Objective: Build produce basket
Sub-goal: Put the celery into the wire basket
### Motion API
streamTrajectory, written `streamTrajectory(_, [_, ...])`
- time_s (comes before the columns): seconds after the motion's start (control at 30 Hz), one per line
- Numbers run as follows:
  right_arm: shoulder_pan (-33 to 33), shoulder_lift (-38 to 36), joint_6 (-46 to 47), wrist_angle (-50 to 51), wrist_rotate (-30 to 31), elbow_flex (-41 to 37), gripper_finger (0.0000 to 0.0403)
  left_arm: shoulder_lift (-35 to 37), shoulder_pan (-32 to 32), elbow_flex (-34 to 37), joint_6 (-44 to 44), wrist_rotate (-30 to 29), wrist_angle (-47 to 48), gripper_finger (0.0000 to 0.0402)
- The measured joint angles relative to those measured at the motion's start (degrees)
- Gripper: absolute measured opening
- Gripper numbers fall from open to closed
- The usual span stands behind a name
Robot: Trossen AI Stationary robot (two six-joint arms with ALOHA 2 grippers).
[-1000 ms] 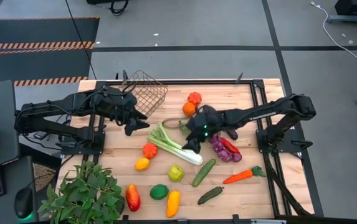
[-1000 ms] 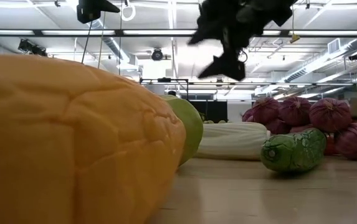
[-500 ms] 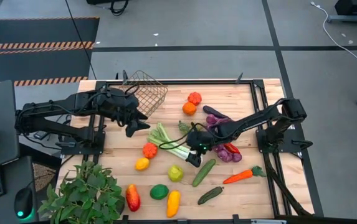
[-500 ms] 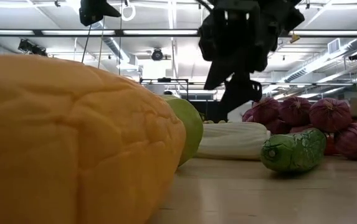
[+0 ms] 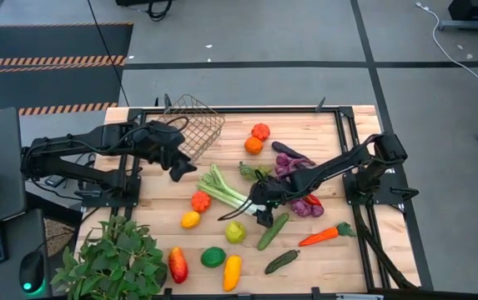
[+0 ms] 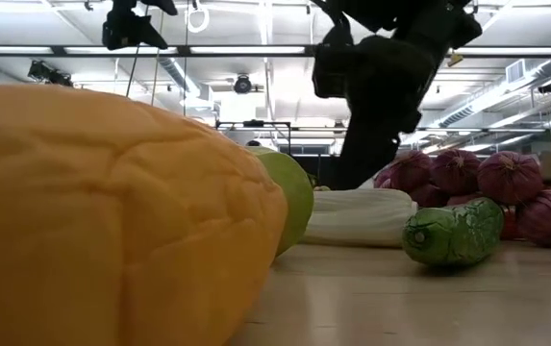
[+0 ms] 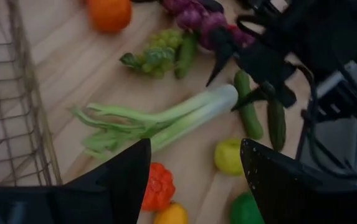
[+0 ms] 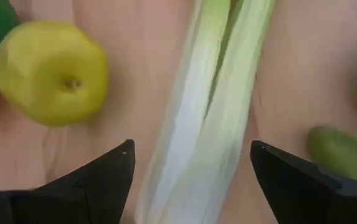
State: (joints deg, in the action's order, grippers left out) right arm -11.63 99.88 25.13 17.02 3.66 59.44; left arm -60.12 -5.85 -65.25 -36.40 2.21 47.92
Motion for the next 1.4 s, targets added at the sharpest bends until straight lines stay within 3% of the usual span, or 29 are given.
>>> streamTrajectory(0.43, [0.01,5.92,2.35,-1.69,-1.05,-0.02,0.0276,0.0,0.0,0.0,-5.26,-1.13,0.46,0.0253])
streamTrajectory(0.73, [-0.01,4.63,2.33,-0.68,-0.49,0.59,0.0174,0.0,-0.02,-0.01,-5.25,-1.13,0.42,0.0249])
streamTrajectory(0.9, [-0.01,1.11,2.49,0.43,-0.57,0.59,0.014,0.52,-0.02,0.0,-7.56,-1.13,-2.47,0.0248])
streamTrajectory(1.17, [0.06,-8.72,3.3,3.74,-0.7,0.59,0.0139,4.22,-0.02,-0.05,-7.23,-1.1,-17.7,0.0231])
streamTrajectory(1.4, [0.06,-17.31,3.58,4.26,0.23,0.59,0.0139,7.12,-0.04,-0.04,-6.45,-1.08,-18.53,0.0222])
